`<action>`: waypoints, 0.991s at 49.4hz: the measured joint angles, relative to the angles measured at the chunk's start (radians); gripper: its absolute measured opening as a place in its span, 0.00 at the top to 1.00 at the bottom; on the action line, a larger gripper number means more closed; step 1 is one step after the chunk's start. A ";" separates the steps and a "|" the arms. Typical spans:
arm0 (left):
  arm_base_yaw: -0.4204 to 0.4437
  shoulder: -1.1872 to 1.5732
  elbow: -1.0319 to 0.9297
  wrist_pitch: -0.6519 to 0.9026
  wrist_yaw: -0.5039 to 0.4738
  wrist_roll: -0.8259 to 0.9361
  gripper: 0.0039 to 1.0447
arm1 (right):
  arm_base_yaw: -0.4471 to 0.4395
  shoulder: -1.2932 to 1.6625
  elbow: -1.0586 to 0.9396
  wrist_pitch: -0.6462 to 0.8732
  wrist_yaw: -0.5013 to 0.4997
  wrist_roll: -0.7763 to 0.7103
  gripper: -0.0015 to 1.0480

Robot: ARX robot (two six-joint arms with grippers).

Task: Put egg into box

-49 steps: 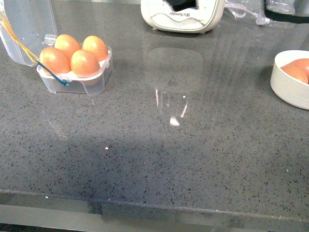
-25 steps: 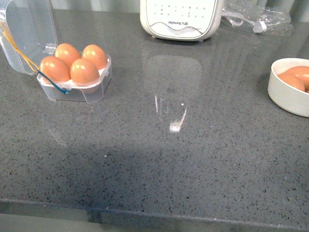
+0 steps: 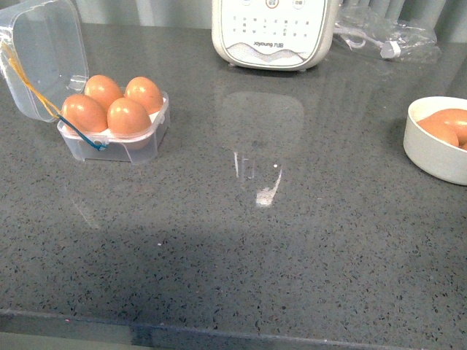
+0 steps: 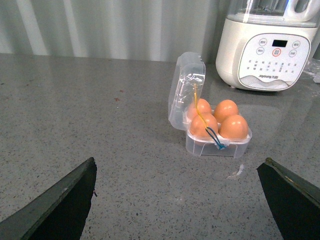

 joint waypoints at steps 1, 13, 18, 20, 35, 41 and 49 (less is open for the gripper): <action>0.000 0.000 0.000 0.000 0.000 0.000 0.06 | 0.006 -0.010 -0.010 0.000 0.007 0.000 0.88; 0.000 0.000 0.000 0.000 0.000 0.000 0.06 | 0.075 -0.119 -0.092 -0.019 0.068 -0.002 0.97; 0.000 0.000 0.000 0.000 0.000 0.000 0.06 | 0.101 -0.173 -0.127 -0.042 0.096 -0.002 0.97; 0.000 0.000 0.000 0.000 0.000 0.000 0.06 | 0.134 -0.196 -0.138 -0.054 0.138 -0.002 0.97; 0.000 0.000 0.000 0.000 0.000 0.000 0.06 | 0.206 -0.307 -0.179 -0.122 0.197 -0.002 0.97; 0.000 0.000 0.000 0.000 0.000 0.000 0.06 | 0.206 -0.357 -0.193 -0.157 0.197 -0.002 0.97; 0.000 0.000 0.000 0.000 0.000 0.000 0.06 | 0.206 -0.404 -0.229 -0.159 0.196 -0.002 0.97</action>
